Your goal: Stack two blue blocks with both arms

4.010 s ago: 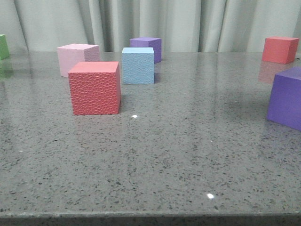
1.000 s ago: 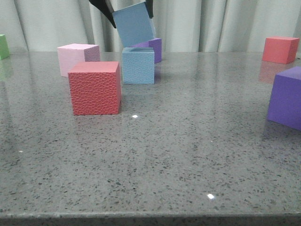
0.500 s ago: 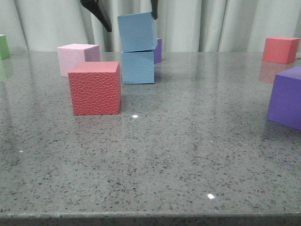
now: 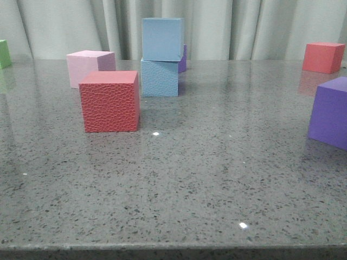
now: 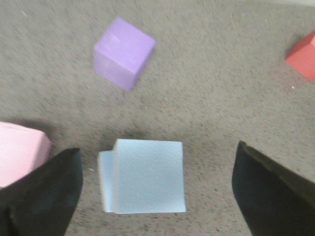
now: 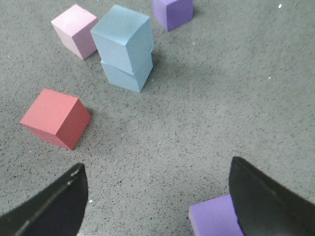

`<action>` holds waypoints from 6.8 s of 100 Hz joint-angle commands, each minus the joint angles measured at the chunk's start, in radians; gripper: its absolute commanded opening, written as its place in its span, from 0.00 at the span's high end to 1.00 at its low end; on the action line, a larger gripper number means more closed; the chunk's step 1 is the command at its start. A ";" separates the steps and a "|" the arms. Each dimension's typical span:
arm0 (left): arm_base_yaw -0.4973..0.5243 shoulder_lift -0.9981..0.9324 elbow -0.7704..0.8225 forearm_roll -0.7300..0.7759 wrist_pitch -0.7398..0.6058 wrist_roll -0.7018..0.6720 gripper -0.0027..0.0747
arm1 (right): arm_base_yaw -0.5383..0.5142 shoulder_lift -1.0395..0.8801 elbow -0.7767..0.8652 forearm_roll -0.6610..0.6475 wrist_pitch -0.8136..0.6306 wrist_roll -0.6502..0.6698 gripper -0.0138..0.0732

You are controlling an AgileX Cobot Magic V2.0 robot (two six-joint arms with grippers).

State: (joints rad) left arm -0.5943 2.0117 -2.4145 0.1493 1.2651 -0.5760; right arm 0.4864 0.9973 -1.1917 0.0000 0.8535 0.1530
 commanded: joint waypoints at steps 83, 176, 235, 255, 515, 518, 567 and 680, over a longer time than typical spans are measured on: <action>-0.118 -0.441 0.303 0.266 -0.019 0.109 0.99 | 0.000 -0.481 0.296 -0.053 -0.257 -0.011 0.75; -0.235 -1.202 1.355 0.279 -0.534 0.004 0.99 | 0.000 -0.881 0.552 -0.068 -0.284 -0.012 0.97; -0.235 -1.540 1.689 0.219 -0.591 0.004 0.99 | 0.000 -0.942 0.575 -0.085 -0.275 -0.012 0.97; -0.235 -1.538 1.690 0.219 -0.591 0.004 0.99 | 0.000 -0.942 0.575 -0.085 -0.275 -0.012 0.97; 0.569 -2.049 2.422 -0.179 -1.195 0.553 0.99 | 0.000 -0.942 0.575 -0.085 -0.275 -0.012 0.97; 0.569 -2.049 2.422 -0.179 -1.195 0.553 0.99 | 0.000 -0.942 0.575 -0.085 -0.275 -0.012 0.97; 0.569 -2.049 2.422 -0.179 -1.195 0.553 0.99 | 0.000 -0.942 0.577 -0.085 -0.275 -0.012 0.97; 0.569 -2.049 2.422 -0.179 -1.195 0.553 0.99 | -0.496 -0.974 1.163 -0.087 -0.962 0.010 0.97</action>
State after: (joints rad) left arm -0.0283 -0.0048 0.0042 -0.0246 0.1446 -0.0186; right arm 0.0041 0.0361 -0.0372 -0.0766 0.0000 0.1642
